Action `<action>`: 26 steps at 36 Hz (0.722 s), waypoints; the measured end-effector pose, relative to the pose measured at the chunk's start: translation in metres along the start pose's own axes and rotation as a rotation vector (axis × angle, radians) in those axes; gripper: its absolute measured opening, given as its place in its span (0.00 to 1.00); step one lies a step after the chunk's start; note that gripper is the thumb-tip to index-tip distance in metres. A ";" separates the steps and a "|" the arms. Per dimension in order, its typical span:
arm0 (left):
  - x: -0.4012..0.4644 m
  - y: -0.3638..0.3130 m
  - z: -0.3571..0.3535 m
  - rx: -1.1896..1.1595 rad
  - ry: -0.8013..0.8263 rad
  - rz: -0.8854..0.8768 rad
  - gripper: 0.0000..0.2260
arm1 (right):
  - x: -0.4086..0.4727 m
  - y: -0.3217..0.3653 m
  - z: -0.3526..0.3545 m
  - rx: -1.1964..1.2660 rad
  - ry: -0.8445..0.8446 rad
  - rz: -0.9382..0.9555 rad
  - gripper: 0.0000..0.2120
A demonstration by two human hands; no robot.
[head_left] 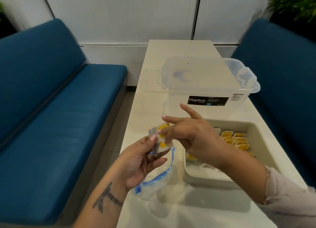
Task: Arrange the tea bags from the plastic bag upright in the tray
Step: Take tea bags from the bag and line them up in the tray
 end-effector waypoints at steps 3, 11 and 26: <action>0.006 0.000 -0.003 0.038 -0.007 -0.066 0.17 | -0.005 -0.016 0.004 0.205 -0.022 -0.264 0.20; 0.020 0.005 -0.016 0.068 -0.010 -0.165 0.17 | -0.025 -0.045 -0.007 0.582 -0.030 -0.801 0.06; 0.031 0.015 -0.040 0.172 -0.084 -0.301 0.14 | -0.043 -0.072 0.010 0.759 -0.068 -0.894 0.04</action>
Point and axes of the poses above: each hand's wrist, its own x-axis towards the middle knuckle, its own z-axis out of the back of the hand, y = z × x, the point moved 6 cm from there along x, towards the middle knuckle, and after that the axes turned 7 degrees about -z, right-handed, at the moved point
